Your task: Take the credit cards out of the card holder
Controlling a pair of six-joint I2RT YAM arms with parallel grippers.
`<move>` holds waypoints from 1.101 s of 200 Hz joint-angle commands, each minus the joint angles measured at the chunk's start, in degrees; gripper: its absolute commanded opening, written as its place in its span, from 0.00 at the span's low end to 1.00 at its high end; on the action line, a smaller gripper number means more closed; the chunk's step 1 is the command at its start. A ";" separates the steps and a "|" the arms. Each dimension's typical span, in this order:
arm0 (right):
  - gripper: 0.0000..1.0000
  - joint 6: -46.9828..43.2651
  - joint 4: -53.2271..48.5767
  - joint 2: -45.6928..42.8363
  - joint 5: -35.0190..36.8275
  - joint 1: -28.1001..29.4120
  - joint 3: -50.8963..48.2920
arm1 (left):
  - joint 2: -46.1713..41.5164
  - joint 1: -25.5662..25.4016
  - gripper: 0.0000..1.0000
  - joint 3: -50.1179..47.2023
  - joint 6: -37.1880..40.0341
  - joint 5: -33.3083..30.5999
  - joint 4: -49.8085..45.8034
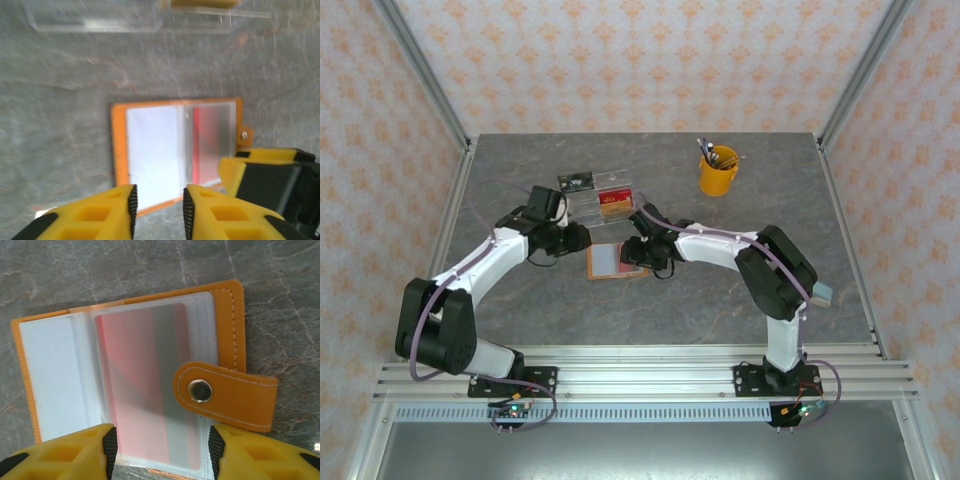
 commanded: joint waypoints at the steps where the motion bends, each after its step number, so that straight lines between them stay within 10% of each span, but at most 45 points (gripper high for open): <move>1: 0.53 0.40 -1.38 0.85 1.43 0.13 2.09 | 2.94 -2.35 0.27 -0.83 -3.36 2.47 0.57; 220: 0.51 -0.83 -0.35 2.83 -4.19 0.13 3.23 | 17.74 -4.43 0.12 -2.41 -5.05 -3.36 1.62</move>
